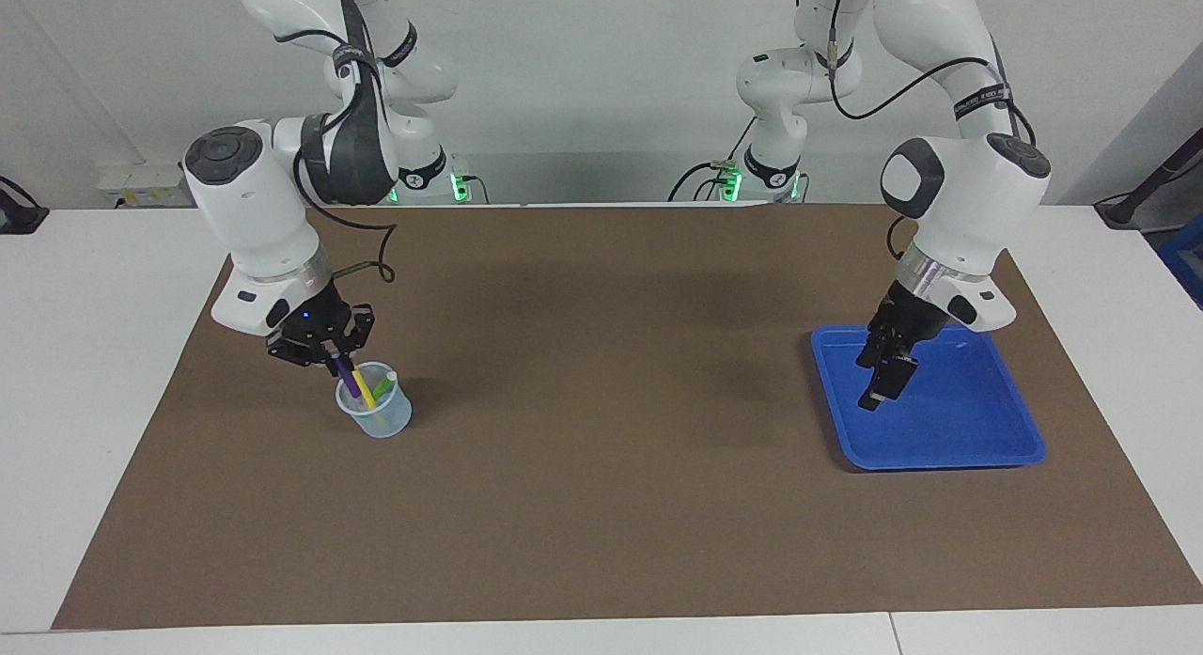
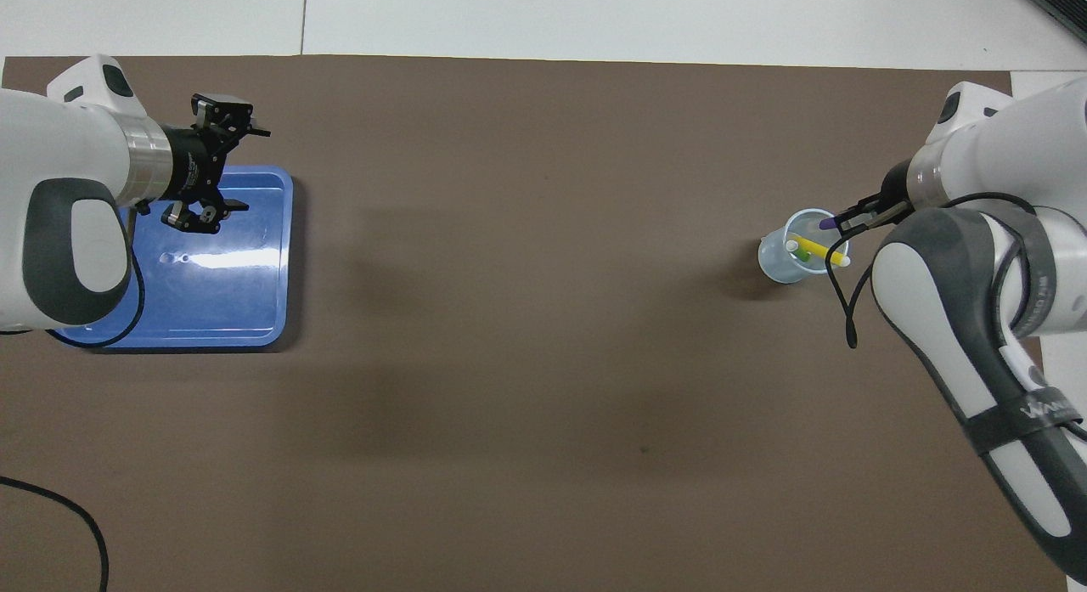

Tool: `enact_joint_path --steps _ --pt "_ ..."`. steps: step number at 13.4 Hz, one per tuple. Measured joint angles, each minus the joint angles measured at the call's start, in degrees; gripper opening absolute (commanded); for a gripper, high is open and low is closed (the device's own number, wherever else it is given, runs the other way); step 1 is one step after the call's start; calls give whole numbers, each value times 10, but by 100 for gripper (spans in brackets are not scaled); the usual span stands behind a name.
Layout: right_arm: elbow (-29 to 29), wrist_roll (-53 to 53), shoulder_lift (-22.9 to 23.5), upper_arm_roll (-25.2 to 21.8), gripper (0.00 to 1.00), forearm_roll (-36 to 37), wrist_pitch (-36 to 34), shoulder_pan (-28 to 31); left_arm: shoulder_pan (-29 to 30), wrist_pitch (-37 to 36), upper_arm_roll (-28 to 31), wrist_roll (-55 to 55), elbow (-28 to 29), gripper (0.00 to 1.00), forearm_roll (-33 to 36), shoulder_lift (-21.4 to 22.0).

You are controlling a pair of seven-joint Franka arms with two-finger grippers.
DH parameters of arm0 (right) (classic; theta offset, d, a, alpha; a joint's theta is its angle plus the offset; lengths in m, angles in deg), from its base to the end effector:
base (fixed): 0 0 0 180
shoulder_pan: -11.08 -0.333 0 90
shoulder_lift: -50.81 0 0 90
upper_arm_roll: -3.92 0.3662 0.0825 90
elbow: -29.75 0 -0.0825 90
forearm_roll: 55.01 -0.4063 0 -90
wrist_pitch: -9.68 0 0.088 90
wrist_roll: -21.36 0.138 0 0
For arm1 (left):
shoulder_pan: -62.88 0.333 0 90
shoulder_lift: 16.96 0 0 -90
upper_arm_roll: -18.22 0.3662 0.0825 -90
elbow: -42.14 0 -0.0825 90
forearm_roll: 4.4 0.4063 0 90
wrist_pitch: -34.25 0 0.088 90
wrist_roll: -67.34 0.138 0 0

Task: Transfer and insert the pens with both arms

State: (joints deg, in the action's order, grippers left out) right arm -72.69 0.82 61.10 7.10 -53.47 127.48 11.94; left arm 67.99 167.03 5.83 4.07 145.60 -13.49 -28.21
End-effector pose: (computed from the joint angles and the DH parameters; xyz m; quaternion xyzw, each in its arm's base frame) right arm 0.6527 0.0223 0.4682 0.9782 0.2029 0.0427 0.0142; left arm 0.6768 -0.0841 0.4809 0.8444 0.5046 0.0791 0.1616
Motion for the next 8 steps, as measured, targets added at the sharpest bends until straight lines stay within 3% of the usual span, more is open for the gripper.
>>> enact_joint_path --steps 4,5,6,7,8 --pt "-23 0 2 0 0 0 25 -1 4 -66 -1 64 -26 100 71 4" --pt "-29 0 3 0 16 0 30 -1 4 -105 -1 109 -40 100 77 6" --pt "-33 0 4 0 54 0 33 0 5 -148 2 157 -56 100 81 8" --pt "-35 0 4 0 59 0 33 0 5 -190 9 208 -69 100 85 11" --pt "-36 1 5 0 78 0 33 0 5 -218 19 253 -75 100 87 15"
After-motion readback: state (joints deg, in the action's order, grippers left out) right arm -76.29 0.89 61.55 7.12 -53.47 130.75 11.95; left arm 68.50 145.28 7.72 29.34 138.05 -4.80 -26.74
